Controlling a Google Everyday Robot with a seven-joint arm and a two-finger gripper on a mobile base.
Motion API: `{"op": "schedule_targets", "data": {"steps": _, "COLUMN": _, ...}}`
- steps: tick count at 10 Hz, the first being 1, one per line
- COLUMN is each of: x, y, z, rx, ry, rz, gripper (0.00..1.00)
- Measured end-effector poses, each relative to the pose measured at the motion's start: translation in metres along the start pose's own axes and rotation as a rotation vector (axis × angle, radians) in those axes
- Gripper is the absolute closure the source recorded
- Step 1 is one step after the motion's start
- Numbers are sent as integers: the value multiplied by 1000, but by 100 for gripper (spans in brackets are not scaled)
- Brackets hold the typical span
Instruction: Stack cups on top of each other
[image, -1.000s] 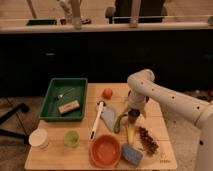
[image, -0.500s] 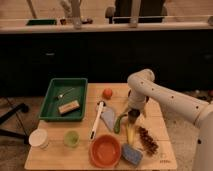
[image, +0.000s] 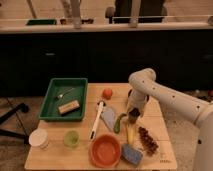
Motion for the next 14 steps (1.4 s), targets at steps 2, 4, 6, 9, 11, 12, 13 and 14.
{"op": "schedule_targets", "data": {"steps": 2, "x": 0, "y": -1, "z": -2, "rx": 6, "ry": -1, "rz": -3, "gripper": 100}}
{"op": "schedule_targets", "data": {"steps": 4, "x": 0, "y": -2, "z": -2, "rx": 8, "ry": -2, "rz": -4, "gripper": 100}}
{"op": "schedule_targets", "data": {"steps": 6, "x": 1, "y": -2, "z": -3, "rx": 5, "ry": 0, "rz": -3, "gripper": 100}}
{"op": "schedule_targets", "data": {"steps": 9, "x": -1, "y": -2, "z": -2, "rx": -4, "ry": 3, "rz": 5, "gripper": 100}}
{"op": "schedule_targets", "data": {"steps": 11, "x": -2, "y": -1, "z": -3, "rx": -3, "ry": 6, "rz": 9, "gripper": 100}}
{"op": "schedule_targets", "data": {"steps": 12, "x": -2, "y": 0, "z": -5, "rx": -5, "ry": 9, "rz": 12, "gripper": 100}}
{"op": "schedule_targets", "data": {"steps": 13, "x": -2, "y": 0, "z": -6, "rx": -5, "ry": 12, "rz": 14, "gripper": 100}}
{"op": "schedule_targets", "data": {"steps": 14, "x": 0, "y": -1, "z": -7, "rx": -3, "ry": 22, "rz": 16, "gripper": 100}}
